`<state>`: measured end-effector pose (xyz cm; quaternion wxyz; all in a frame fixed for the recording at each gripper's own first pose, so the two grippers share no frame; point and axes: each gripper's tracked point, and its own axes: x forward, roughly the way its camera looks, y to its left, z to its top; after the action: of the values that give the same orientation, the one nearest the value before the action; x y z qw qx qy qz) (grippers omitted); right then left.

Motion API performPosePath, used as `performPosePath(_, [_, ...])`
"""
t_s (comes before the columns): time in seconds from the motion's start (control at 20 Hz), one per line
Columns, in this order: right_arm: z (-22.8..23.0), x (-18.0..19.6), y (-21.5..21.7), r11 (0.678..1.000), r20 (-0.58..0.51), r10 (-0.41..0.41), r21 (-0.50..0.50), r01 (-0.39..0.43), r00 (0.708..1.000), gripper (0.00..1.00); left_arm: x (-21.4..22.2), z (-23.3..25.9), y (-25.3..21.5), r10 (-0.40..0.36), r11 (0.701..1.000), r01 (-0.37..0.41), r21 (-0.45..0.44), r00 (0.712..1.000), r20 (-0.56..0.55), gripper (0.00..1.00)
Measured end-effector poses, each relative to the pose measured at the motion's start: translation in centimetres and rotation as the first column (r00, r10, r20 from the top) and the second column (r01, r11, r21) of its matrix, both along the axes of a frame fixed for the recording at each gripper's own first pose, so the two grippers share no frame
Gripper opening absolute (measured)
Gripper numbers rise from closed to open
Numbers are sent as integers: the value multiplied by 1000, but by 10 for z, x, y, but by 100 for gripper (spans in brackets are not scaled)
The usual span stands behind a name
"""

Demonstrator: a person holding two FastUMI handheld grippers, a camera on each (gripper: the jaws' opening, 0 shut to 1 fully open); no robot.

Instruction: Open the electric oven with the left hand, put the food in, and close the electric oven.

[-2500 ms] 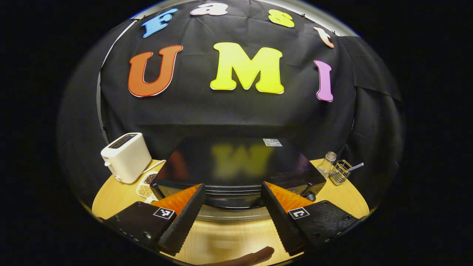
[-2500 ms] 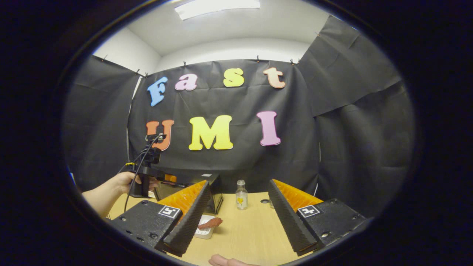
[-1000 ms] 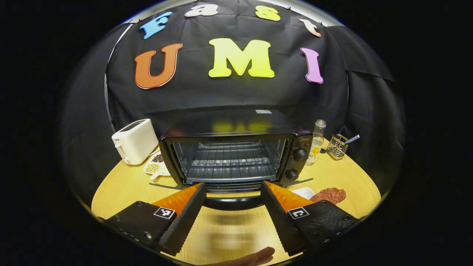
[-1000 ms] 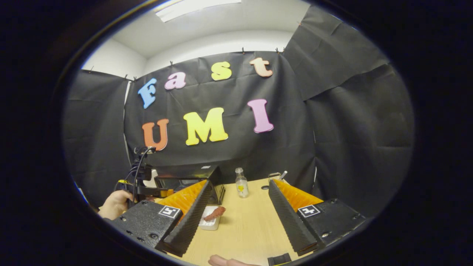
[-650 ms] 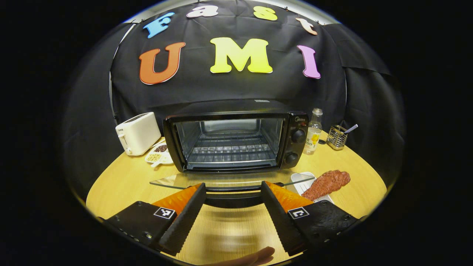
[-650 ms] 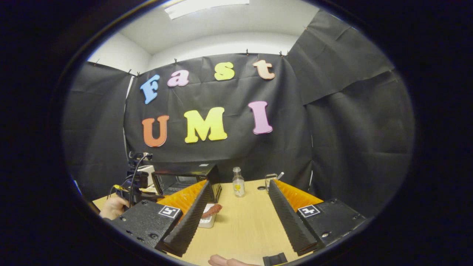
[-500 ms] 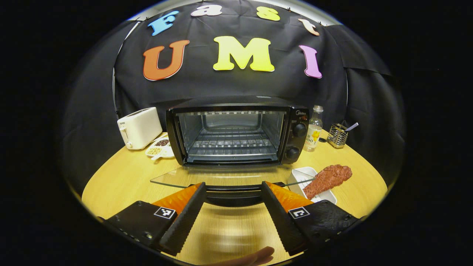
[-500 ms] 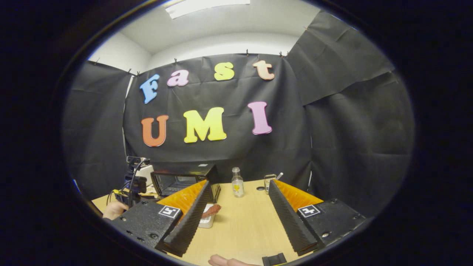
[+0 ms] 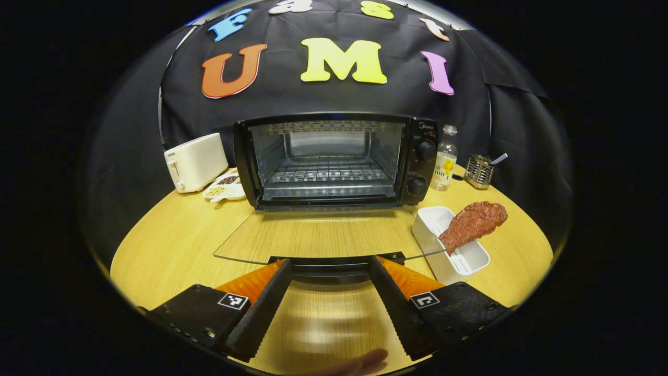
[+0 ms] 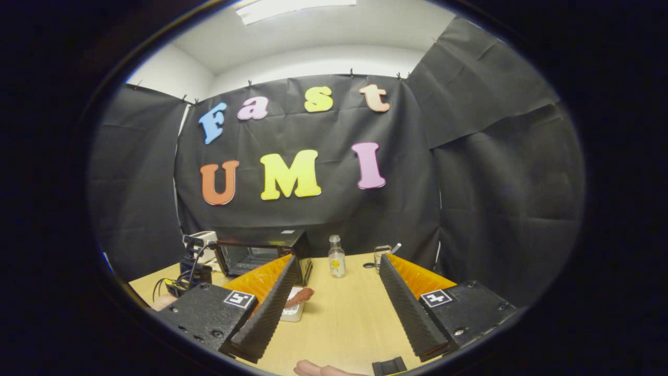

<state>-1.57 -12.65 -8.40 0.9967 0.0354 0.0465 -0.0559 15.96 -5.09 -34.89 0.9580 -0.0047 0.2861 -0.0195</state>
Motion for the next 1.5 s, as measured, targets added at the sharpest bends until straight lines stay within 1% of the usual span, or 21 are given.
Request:
performPosePath(0.15, [-2,2,7,1000,-5,13,17,-13,1000,100,-6,-21,-2,13,1000,-14,-18,998,-55,98])
performPosePath(0.25, [-6,3,10,1000,-14,15,15,-14,1000,100,-4,-18,-2,7,1000,-7,-7,1000,-20,97])
performPosePath(0.35, [-10,4,12,1000,-29,15,18,-14,999,100,-5,-18,-1,7,1000,-7,-1,1000,-16,96])
performPosePath(0.45, [-15,7,14,1000,-47,19,21,-18,999,100,-11,-13,4,27,1000,-27,4,1000,-6,96])
performPosePath(0.5, [-19,10,15,1000,-59,22,20,-21,998,100,-14,-6,6,32,999,-32,7,999,12,96])
performPosePath(0.6, [-30,19,14,1000,-93,22,21,-20,995,100,-21,11,6,17,1000,-18,14,998,60,96])
performPosePath(0.65, [-37,24,16,999,-114,28,29,-25,993,96,-27,21,7,14,1000,-15,20,997,82,96])
performPosePath(0.7, [-45,29,18,999,-139,42,39,-37,989,96,-33,31,8,9,1000,-11,26,995,100,96])
performPosePath(0.75, [-52,35,21,997,-163,59,50,-51,985,100,-37,42,9,4,1000,-7,29,993,120,96])
performPosePath(0.85, [-66,47,19,996,-209,85,54,-75,974,100,-45,68,14,-3,1000,-2,28,985,172,96])
performPosePath(0.95, [-79,64,13,995,-253,93,50,-83,963,100,-55,97,21,0,999,-7,31,974,227,96])
performPosePath(1.0, [-88,74,12,995,-285,100,49,-90,953,96,-61,113,26,6,999,-15,33,967,255,96])
performPosePath(1.05, [-98,85,14,993,-318,121,51,-110,940,100,-65,129,32,15,999,-27,35,958,285,96])
performPosePath(1.15, [-120,104,17,986,-399,164,66,-150,902,100,-74,161,38,21,999,-36,34,937,349,96])
performPosePath(1.25, [-137,124,24,975,-456,221,97,-199,862,100,-82,192,42,19,998,-40,43,913,408,96])
performPosePath(1.3, [-144,135,26,969,-478,246,114,-218,843,96,-88,206,45,22,998,-48,49,901,433,95])
performPosePath(1.35, [-152,145,28,963,-498,269,139,-230,824,100,-93,217,48,26,997,-56,53,891,454,95])
performPosePath(1.4, [-160,154,30,956,-522,293,175,-236,801,100,-98,228,49,29,997,-62,53,878,477,95])
performPosePath(1.5, [-176,168,36,931,-564,358,276,-238,744,98,-106,249,52,38,997,-69,41,855,518,95])
